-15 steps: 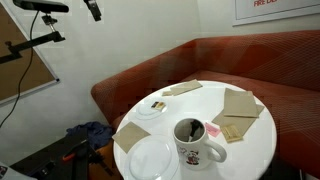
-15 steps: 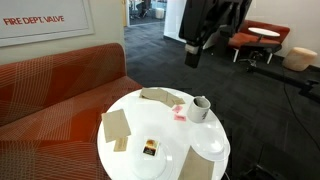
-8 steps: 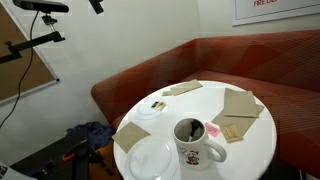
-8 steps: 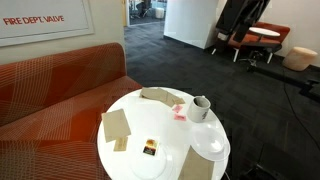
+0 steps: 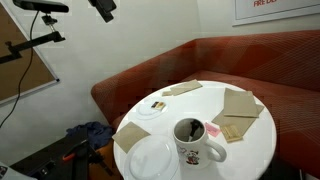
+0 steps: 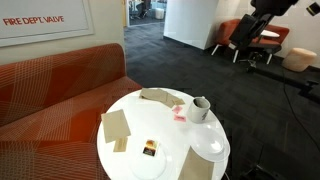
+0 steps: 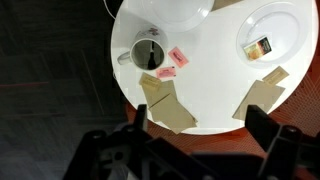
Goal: Take the marker from the white cup and put it on the table
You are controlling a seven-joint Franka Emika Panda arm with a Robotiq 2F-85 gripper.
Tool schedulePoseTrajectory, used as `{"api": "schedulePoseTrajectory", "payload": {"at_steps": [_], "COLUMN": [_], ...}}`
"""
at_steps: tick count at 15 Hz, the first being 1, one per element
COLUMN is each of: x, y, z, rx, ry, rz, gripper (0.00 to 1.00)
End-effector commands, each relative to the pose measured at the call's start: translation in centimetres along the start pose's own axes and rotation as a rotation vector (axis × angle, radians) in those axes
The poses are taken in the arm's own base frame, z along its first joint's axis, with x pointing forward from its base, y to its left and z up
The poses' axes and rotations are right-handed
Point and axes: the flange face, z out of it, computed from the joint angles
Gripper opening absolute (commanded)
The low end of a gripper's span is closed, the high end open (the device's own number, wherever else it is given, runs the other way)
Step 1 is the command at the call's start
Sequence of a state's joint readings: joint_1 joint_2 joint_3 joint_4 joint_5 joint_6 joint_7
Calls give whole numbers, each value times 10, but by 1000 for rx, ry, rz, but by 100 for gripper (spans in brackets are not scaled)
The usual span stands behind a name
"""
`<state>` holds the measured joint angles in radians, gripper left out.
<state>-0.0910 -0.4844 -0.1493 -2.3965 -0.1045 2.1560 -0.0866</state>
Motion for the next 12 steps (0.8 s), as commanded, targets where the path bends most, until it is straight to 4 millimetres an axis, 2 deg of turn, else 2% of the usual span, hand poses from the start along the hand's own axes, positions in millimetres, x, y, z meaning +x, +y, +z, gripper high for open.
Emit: {"api": "schedulePoseTrajectory", "payload": {"at_steps": [1, 6, 12], "x": [-15, -27, -26], "y": [23, 46, 63], "z": [22, 62, 106], "rx": [11, 12, 4], "ry": [19, 9, 7], "rz": [-37, -47, -91], "gripper": [100, 100, 100]}}
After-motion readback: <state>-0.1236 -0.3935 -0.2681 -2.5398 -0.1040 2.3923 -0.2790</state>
